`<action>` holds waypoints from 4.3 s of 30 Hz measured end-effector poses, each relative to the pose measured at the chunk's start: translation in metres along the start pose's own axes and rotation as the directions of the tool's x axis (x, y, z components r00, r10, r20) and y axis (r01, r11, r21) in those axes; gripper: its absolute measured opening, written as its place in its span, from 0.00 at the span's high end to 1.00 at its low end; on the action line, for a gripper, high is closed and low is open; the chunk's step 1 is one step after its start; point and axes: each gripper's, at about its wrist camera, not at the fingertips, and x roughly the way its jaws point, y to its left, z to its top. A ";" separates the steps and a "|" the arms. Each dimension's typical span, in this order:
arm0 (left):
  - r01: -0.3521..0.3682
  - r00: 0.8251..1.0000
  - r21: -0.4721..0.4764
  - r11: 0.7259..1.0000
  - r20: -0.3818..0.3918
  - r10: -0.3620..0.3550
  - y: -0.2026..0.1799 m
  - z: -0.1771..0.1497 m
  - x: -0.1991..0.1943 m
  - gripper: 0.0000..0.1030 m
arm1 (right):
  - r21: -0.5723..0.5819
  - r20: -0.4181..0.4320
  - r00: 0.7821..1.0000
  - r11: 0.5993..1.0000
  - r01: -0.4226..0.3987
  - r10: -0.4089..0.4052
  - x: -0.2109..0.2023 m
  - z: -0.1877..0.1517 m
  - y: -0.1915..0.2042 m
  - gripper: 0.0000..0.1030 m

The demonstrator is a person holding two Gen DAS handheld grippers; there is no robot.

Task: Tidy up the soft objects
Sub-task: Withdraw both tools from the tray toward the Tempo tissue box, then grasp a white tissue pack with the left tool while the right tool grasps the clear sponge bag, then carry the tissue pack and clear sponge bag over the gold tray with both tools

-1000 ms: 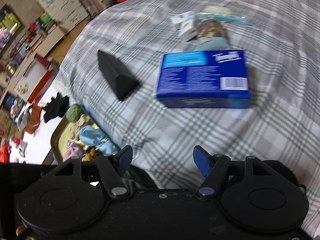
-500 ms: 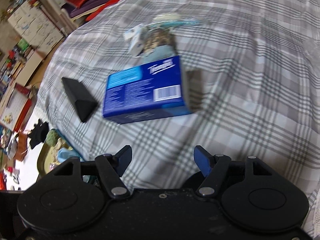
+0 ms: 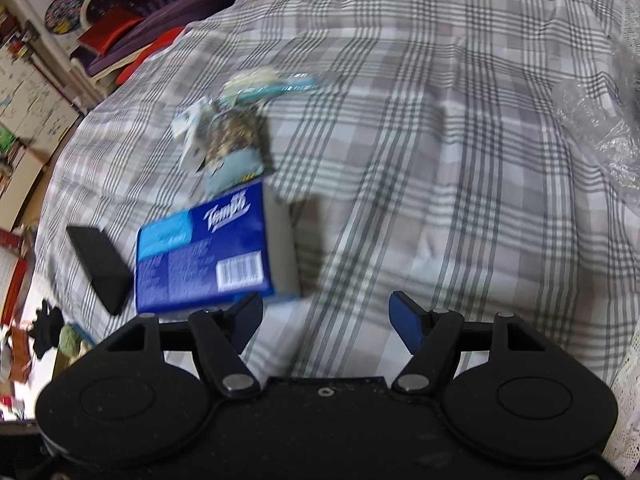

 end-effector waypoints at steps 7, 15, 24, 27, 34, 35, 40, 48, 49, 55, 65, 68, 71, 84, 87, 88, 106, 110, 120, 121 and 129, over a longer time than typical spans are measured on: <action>0.001 1.000 -0.002 1.000 0.014 -0.001 -0.002 0.031 0.002 0.30 | 0.026 0.027 1.000 1.000 0.005 -0.006 0.014 0.040 0.008 0.32; -0.025 0.997 0.031 0.999 0.071 0.023 -0.007 0.079 0.004 0.30 | -0.008 0.069 0.997 0.999 0.042 -0.041 0.031 0.094 0.028 0.28; -0.107 0.982 0.099 0.989 0.168 0.090 -0.020 0.140 0.018 0.23 | -0.074 0.062 0.996 0.995 0.068 -0.064 0.070 0.148 0.052 0.24; -0.111 0.979 0.107 0.988 0.185 0.090 -0.028 0.159 0.028 0.22 | -0.098 0.047 0.997 0.993 0.065 -0.060 0.087 0.164 0.058 0.23; -0.079 0.980 0.093 0.993 0.190 0.060 -0.041 0.199 0.052 0.22 | -0.124 0.030 0.999 0.991 0.043 -0.039 0.118 0.195 0.068 0.20; -0.085 0.978 0.098 0.992 0.197 0.064 -0.044 0.205 0.054 0.22 | -0.134 0.033 0.999 0.990 0.045 -0.041 0.121 0.199 0.071 0.20; -0.074 0.978 0.074 0.995 0.202 0.058 -0.049 0.233 0.071 0.22 | -0.187 0.049 0.998 0.981 0.055 -0.047 0.138 0.220 0.085 0.15; -0.010 0.991 0.014 1.000 0.132 0.009 -0.045 0.252 0.109 0.21 | -0.243 0.043 0.999 0.970 0.021 -0.011 0.167 0.244 0.100 0.08; -0.001 0.991 0.000 1.000 0.132 0.001 -0.044 0.253 0.112 0.21 | -0.249 0.035 0.999 0.968 0.014 -0.006 0.172 0.246 0.102 0.07; -0.009 0.992 -0.002 1.000 0.125 0.009 -0.044 0.256 0.129 0.21 | -0.260 0.019 1.000 0.965 0.016 -0.012 0.202 0.257 0.117 0.05; -0.044 0.987 0.076 0.996 0.155 0.031 -0.054 0.258 0.131 0.45 | -0.290 0.004 0.997 0.954 0.074 -0.076 0.245 0.259 0.142 0.01; -0.041 0.989 0.103 0.994 0.149 0.025 -0.055 0.256 0.128 0.51 | -0.306 0.008 0.996 0.948 0.092 -0.094 0.252 0.255 0.145 0.08; -0.035 0.990 0.107 0.994 0.139 0.020 -0.053 0.253 0.127 0.52 | -0.330 0.001 0.996 0.940 0.089 -0.094 0.251 0.248 0.146 0.20; -0.026 0.998 0.053 0.998 0.063 0.022 -0.031 0.223 0.107 0.52 | -0.242 0.013 0.994 0.964 0.112 -0.112 0.199 0.233 0.104 0.28; -0.017 0.999 0.039 0.999 0.045 0.015 -0.025 0.217 0.101 0.52 | -0.221 0.021 0.993 0.968 0.118 -0.117 0.181 0.229 0.095 0.28; -0.017 0.999 0.034 0.999 0.044 0.016 -0.024 0.214 0.098 0.52 | -0.217 0.025 0.992 0.968 0.124 -0.121 0.175 0.226 0.093 0.28; -0.009 0.996 0.023 1.000 0.085 0.007 0.007 0.164 0.027 0.52 | -0.196 0.077 0.992 0.974 0.115 -0.101 0.059 0.156 0.061 0.28; 0.018 0.996 0.019 1.000 0.092 -0.020 0.012 0.155 0.013 0.52 | -0.212 0.081 0.993 0.972 0.100 -0.084 0.039 0.137 0.061 0.28; 0.024 0.996 0.021 0.999 0.080 -0.025 0.017 0.134 0.004 0.52 | -0.207 0.075 0.993 0.973 0.105 -0.091 0.026 0.113 0.053 0.29; 0.022 0.997 0.023 0.999 0.080 -0.024 0.016 0.132 0.004 0.52 | -0.194 0.078 0.993 0.975 0.106 -0.093 0.025 0.113 0.049 0.29; 0.028 0.997 0.053 0.998 0.071 -0.032 0.010 0.115 -0.006 0.52 | -0.130 0.097 0.991 0.986 0.104 -0.091 0.004 0.115 0.026 0.29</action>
